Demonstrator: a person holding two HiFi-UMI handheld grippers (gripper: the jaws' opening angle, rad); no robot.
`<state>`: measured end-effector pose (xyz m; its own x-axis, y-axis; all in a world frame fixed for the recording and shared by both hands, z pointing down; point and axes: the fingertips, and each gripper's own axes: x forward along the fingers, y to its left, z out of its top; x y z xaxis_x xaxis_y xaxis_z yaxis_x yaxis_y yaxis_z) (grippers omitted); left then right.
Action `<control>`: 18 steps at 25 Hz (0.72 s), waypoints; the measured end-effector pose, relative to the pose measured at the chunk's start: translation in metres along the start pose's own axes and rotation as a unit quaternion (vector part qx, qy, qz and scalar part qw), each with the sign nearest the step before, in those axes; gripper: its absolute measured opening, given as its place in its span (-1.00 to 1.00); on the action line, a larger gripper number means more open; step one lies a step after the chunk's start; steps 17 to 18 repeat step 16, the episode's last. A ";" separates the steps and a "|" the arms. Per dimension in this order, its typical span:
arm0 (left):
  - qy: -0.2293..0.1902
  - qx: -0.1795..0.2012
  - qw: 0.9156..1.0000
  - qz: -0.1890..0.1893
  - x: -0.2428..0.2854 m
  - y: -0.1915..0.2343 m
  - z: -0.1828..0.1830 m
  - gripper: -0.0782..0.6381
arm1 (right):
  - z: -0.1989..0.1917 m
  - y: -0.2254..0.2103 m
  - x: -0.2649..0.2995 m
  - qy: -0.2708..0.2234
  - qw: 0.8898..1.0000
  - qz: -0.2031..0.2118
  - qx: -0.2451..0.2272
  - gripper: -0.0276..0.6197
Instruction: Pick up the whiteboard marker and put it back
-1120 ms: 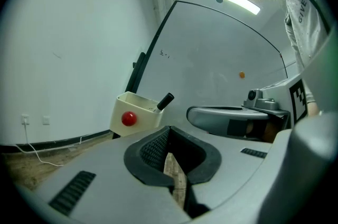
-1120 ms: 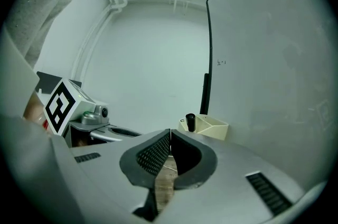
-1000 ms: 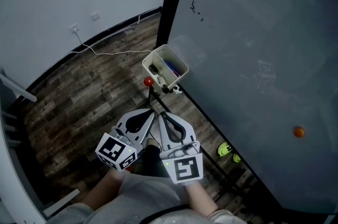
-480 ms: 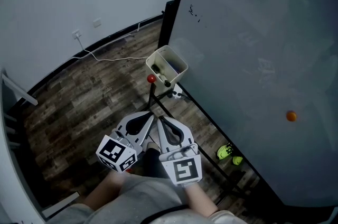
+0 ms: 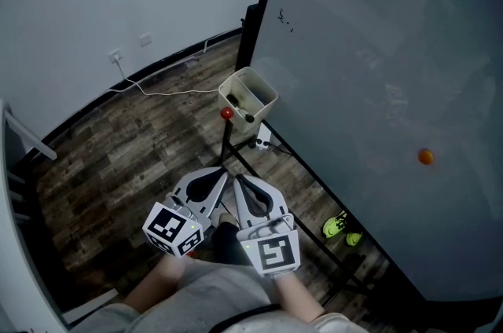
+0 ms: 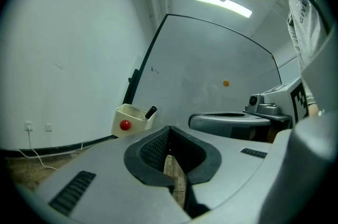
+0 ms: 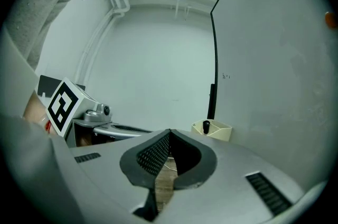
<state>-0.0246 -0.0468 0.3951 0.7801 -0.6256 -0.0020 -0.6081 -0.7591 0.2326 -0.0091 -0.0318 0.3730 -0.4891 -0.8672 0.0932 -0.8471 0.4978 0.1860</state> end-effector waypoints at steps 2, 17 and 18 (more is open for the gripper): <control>0.000 0.001 1.000 0.001 -0.003 -0.002 0.002 -0.74 | 0.002 0.001 -0.003 -0.003 1.000 -0.001 0.002 -0.86; -0.003 0.008 1.000 -0.005 -0.034 -0.012 0.004 -0.74 | 0.016 0.032 -0.016 -0.007 1.000 0.010 0.008 -0.86; -0.003 0.008 1.000 -0.005 -0.034 -0.012 0.004 -0.74 | 0.016 0.032 -0.016 -0.007 1.000 0.010 0.008 -0.86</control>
